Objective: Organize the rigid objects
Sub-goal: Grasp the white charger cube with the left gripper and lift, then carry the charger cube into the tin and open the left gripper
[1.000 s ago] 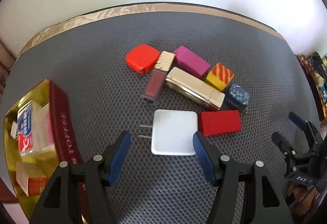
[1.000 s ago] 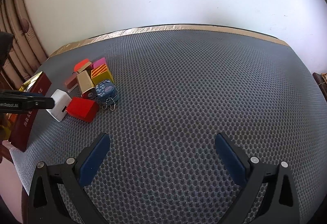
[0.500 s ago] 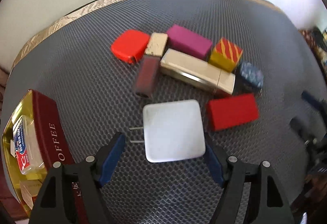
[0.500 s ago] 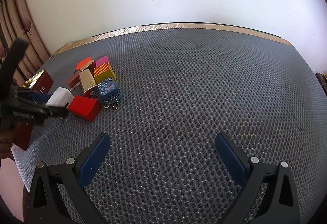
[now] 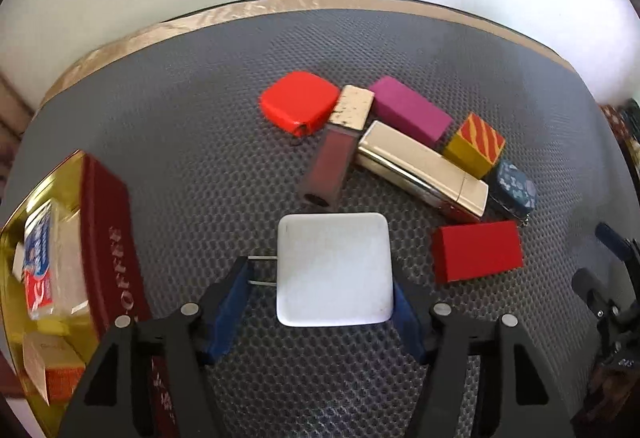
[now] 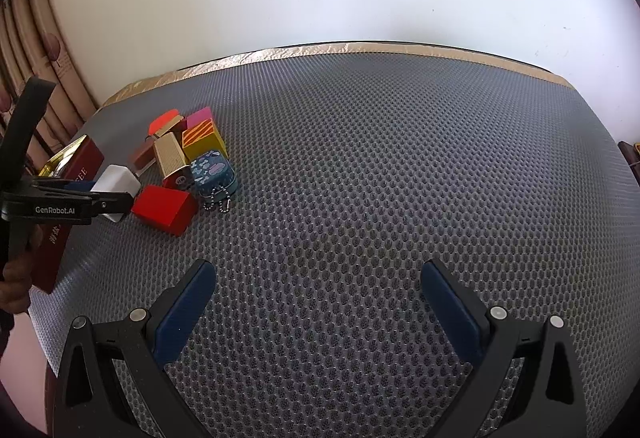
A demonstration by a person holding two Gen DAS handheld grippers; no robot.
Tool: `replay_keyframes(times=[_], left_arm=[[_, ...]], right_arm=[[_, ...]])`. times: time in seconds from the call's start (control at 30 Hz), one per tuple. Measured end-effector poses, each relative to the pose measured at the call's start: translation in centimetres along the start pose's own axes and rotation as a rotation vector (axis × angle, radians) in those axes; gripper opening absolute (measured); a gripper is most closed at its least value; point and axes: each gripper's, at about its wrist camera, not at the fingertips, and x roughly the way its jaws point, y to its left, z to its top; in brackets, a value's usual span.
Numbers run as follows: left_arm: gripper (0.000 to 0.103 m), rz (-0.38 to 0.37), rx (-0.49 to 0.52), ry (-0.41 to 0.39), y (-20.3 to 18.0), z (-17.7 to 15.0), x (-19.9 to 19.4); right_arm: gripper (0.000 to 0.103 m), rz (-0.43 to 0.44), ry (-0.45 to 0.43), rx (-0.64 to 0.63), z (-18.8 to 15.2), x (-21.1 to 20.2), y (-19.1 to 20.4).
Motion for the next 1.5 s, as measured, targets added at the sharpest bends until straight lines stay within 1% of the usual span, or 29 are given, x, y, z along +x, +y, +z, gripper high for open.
replay_keyframes(times=[0.07,0.13,0.2,0.23,0.37,0.43,0.53,0.57,0.67,0.73,0.83,0.9,0.97,1.03,1.1,1.13,1.17,1.23,1.33,1.5], left_arm=[[0.066,0.006,-0.010,-0.005,-0.3,-0.7,-0.4],[0.066,-0.001,-0.026,-0.013,-0.9,-2.1,-1.4],[0.066,-0.008,-0.040,-0.024,-1.2,-2.8,-2.4],[0.066,-0.017,-0.043,-0.026,-0.7,-3.2,-2.9],[0.066,-0.075,-0.042,-0.055,-0.7,-5.5,-6.6],[0.066,-0.083,-0.049,-0.083,0.4,-6.9,-9.1],[0.067,-0.072,-0.069,-0.119,1.7,-8.2,-12.7],[0.067,-0.061,-0.089,-0.129,3.1,-8.4,-13.7],[0.067,-0.012,-0.145,-0.134,6.4,-9.4,-15.3],[0.067,0.030,-0.175,-0.138,7.9,-10.0,-15.9],[0.067,0.075,-0.206,-0.128,10.9,-10.0,-14.8],[0.067,0.096,-0.213,-0.117,12.1,-9.5,-13.4],[0.067,0.105,-0.226,-0.097,13.1,-9.7,-12.4],[0.067,0.103,-0.234,-0.072,13.8,-9.6,-10.6],[0.067,0.112,-0.238,-0.059,14.1,-9.4,-9.2],[0.067,0.136,-0.225,-0.078,13.9,-9.4,-9.3],[0.067,0.144,-0.210,-0.088,13.7,-9.3,-8.9],[0.067,0.122,-0.205,-0.092,13.6,-9.2,-8.6],[0.067,0.151,-0.172,-0.096,13.1,-8.9,-8.2],[0.067,0.161,-0.122,-0.084,12.3,-8.5,-7.8]], right_arm=[[0.102,-0.001,0.001,0.000,0.0,0.0,0.1],[0.102,-0.001,0.003,0.001,0.0,0.1,0.1],[0.102,-0.002,0.004,0.000,-0.1,0.1,0.1],[0.102,-0.003,0.004,0.000,-0.1,0.1,0.1],[0.102,-0.007,0.008,-0.004,-0.1,0.2,0.0],[0.102,-0.010,0.011,-0.006,-0.1,0.3,0.0],[0.102,-0.017,0.013,-0.008,0.0,0.3,0.0],[0.102,-0.019,0.014,-0.009,0.0,0.4,0.0],[0.102,-0.025,0.016,-0.010,0.0,0.5,0.0],[0.102,-0.029,0.017,-0.010,0.1,0.5,-0.1],[0.102,-0.035,0.019,-0.011,0.1,0.6,0.0],[0.102,-0.038,0.021,-0.013,0.2,0.6,0.1],[0.102,-0.041,0.022,-0.014,0.1,0.7,0.1],[0.102,-0.043,0.023,-0.015,0.1,0.7,0.1],[0.102,-0.045,0.025,-0.015,0.1,0.7,0.2],[0.102,-0.046,0.026,-0.016,0.1,0.7,0.2],[0.102,-0.046,0.027,-0.016,0.1,0.8,0.2],[0.102,-0.048,0.028,-0.017,0.1,0.8,0.2],[0.102,-0.051,0.030,-0.019,0.1,0.8,0.2],[0.102,-0.052,0.031,-0.019,0.1,0.8,0.3]])
